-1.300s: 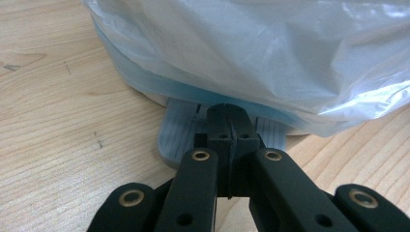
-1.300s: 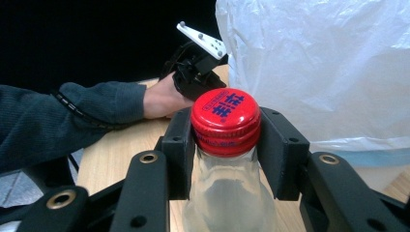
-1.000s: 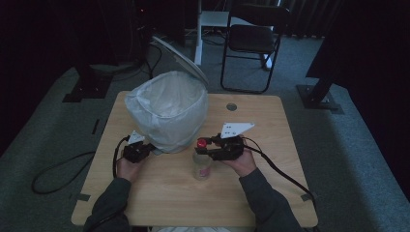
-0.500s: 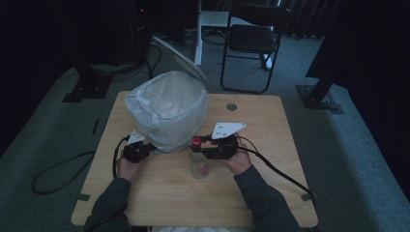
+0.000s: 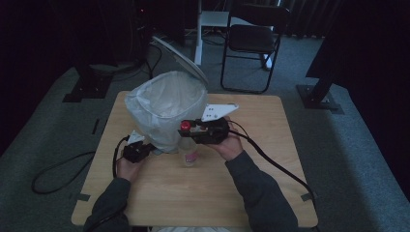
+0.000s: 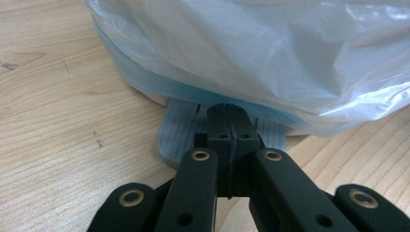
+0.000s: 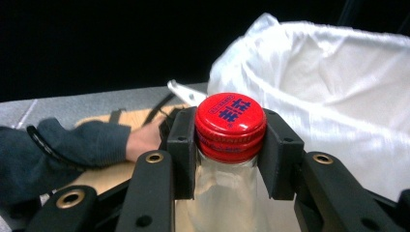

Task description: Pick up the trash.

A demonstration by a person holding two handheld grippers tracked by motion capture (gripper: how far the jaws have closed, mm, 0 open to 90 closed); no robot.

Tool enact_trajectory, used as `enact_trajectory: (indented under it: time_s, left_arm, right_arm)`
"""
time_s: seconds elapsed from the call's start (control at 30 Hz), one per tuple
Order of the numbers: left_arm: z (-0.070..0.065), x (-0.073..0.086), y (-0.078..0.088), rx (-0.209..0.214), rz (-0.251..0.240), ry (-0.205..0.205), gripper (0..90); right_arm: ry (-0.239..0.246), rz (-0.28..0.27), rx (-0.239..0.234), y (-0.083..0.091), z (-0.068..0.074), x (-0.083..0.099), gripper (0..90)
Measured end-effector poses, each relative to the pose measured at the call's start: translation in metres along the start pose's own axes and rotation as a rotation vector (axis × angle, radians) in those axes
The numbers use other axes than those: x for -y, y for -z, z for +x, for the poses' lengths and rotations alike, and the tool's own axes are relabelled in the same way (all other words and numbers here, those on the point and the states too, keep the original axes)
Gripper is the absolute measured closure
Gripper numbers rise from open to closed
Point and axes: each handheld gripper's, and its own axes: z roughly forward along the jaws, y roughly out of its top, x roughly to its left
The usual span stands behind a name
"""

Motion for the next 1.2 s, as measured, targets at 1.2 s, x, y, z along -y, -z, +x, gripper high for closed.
enact_trajectory:
  time_s: [1.2]
  left_arm:
    - [0.002,0.000,0.000,0.010,0.002,0.007,90.0]
  right_arm:
    - [0.010,-0.080,-0.171,-0.076,0.005,-0.129,62.2]
